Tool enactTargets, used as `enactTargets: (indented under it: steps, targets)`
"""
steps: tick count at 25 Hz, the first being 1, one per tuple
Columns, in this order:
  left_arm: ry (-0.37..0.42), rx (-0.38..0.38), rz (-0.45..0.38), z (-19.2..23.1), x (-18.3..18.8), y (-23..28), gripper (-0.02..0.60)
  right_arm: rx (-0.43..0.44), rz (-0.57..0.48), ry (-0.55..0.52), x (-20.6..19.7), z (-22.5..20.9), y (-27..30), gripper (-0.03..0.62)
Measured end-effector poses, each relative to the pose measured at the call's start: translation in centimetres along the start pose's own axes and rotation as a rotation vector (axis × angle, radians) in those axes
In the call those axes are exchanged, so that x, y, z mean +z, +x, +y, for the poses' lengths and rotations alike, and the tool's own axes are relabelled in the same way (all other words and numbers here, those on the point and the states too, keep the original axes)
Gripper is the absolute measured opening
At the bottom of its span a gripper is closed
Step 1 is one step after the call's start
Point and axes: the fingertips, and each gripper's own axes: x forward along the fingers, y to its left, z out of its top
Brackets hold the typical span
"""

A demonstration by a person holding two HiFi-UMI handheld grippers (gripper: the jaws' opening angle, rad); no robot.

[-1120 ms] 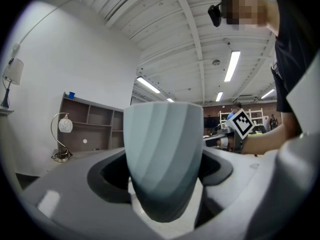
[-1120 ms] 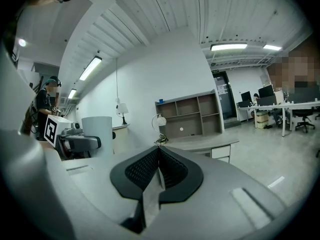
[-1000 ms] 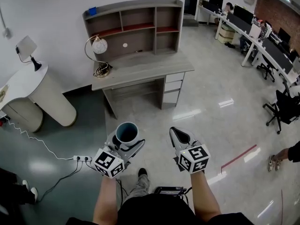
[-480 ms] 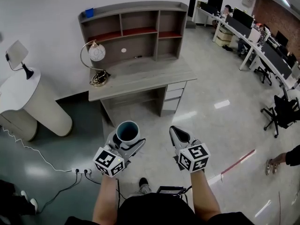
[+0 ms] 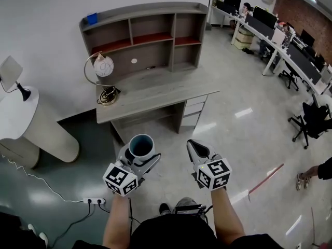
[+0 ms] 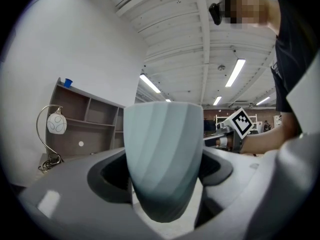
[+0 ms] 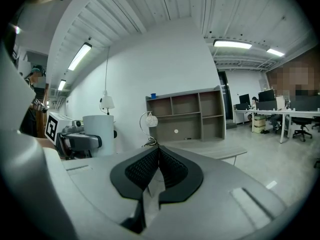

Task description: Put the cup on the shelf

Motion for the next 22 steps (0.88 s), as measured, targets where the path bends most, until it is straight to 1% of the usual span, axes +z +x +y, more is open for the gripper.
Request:
enactTargets:
  steps: [4, 8, 14, 22]
  targets:
    - [-0.012, 0.011, 0.006, 2.2, -0.3, 1.0, 0.37, 0.015, 0.012, 0.003, 0.1, -0.6, 2.5, 0.014]
    - [-0.021, 0.037, 0.006, 4.9, -0.5, 2.8, 0.37, 0.038, 0.021, -0.008, 0.4, -2.1, 5.5, 0.014]
    - [-0.016, 0.075, 0.003, 9.0, 0.4, 7.0, 0.37, 0.061, 0.023, -0.008, 1.9, -6.0, 10.2, 0.014]
    - [-0.003, 0.118, -0.001, 13.5, 1.9, 13.7, 0.37, 0.097, 0.015, -0.008, 4.8, -12.2, 16.1, 0.014]
